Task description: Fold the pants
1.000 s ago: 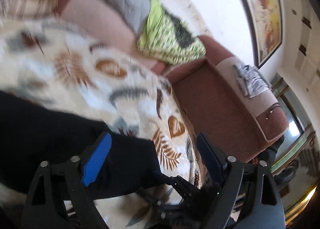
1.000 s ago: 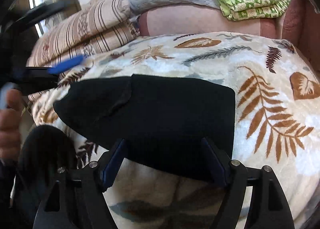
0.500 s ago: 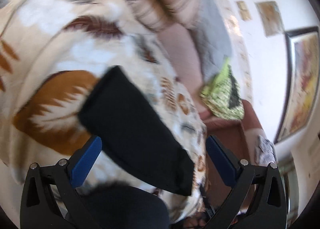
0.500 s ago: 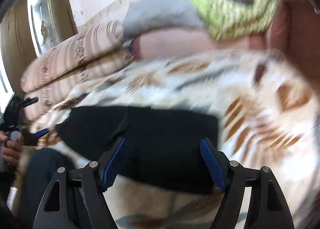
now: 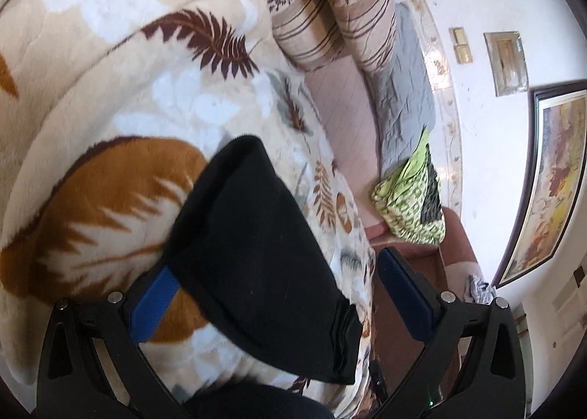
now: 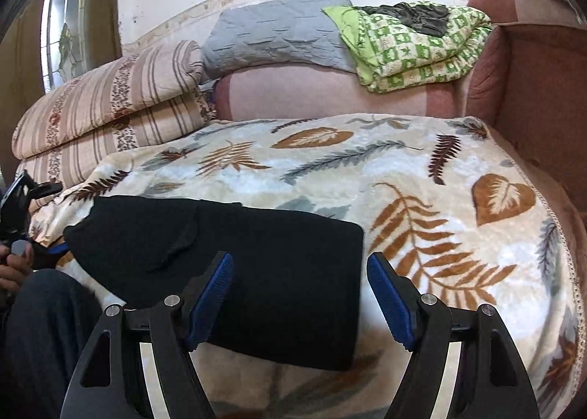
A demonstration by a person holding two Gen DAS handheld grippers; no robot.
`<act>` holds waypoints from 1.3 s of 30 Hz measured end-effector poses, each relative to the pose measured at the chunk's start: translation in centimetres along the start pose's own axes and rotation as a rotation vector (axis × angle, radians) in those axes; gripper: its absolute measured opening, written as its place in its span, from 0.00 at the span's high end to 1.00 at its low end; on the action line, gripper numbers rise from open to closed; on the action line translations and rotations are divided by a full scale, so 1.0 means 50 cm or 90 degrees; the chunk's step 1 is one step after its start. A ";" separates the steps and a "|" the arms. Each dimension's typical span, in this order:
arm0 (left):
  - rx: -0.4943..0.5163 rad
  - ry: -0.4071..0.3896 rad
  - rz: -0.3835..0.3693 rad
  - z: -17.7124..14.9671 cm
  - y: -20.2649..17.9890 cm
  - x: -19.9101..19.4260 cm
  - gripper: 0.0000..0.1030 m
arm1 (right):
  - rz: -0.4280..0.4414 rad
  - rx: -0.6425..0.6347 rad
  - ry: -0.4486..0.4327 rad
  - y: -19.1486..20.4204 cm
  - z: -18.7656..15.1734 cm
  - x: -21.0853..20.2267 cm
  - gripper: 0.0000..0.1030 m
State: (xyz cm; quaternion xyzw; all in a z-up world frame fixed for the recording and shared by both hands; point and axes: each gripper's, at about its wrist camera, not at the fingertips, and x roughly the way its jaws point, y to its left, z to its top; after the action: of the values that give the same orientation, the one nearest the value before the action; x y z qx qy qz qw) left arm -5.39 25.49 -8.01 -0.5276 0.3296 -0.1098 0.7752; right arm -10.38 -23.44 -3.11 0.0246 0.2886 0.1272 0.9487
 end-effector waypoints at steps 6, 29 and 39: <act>-0.026 -0.015 0.063 -0.005 0.014 -0.006 0.41 | 0.006 -0.005 0.017 0.009 -0.005 0.012 0.25; 0.395 0.001 0.072 -0.166 -0.296 0.040 0.92 | 0.010 0.201 0.018 -0.108 -0.010 0.002 0.25; 0.434 0.107 0.012 -0.268 -0.350 0.140 0.92 | -0.013 0.241 0.013 -0.133 -0.013 -0.001 0.25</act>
State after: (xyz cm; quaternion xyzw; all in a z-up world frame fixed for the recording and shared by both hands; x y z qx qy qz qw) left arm -5.38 4.56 1.77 -0.2246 0.3415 -0.2491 0.8780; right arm -9.25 -29.89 -4.40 0.1982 0.3173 0.0615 0.9253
